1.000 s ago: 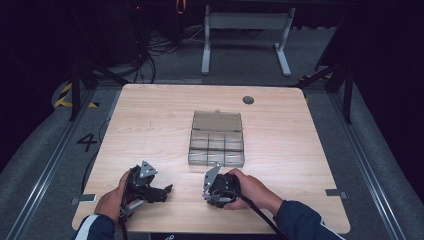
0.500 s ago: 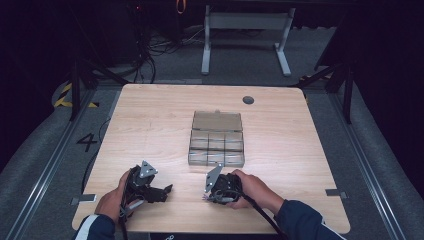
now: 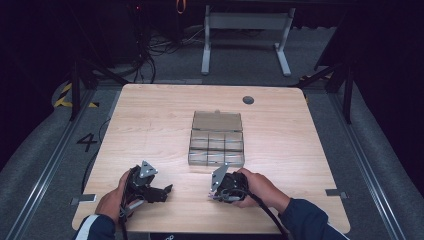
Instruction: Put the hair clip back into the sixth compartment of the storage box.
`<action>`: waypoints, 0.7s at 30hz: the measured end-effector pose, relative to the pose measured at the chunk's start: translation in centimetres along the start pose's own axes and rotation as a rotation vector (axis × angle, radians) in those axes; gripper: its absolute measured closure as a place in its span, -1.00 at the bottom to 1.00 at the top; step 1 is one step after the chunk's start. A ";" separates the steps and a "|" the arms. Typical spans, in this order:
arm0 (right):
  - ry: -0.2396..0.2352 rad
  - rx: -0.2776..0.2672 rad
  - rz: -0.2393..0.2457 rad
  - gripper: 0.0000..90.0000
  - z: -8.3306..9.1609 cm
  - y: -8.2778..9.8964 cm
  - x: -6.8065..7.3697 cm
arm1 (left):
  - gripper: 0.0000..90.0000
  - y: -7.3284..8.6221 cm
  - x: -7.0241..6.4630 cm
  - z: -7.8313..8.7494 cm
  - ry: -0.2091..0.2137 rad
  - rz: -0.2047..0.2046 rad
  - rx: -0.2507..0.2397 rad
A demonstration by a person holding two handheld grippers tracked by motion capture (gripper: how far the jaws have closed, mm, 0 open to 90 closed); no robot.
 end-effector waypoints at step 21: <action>0.022 -0.003 -0.003 0.89 2.8 1.9 -1.3 | -1.00 0.0 0.0 0.0 0.000 0.001 0.000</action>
Point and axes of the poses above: each handheld gripper's, and its own axes: z roughly backward along the jaws, y roughly out of its underside, x roughly to its left, the point moved 7 cm from there along -z, roughly forward along the jaws, and after that the axes turned 3 degrees about -z, right-handed, at the moved point
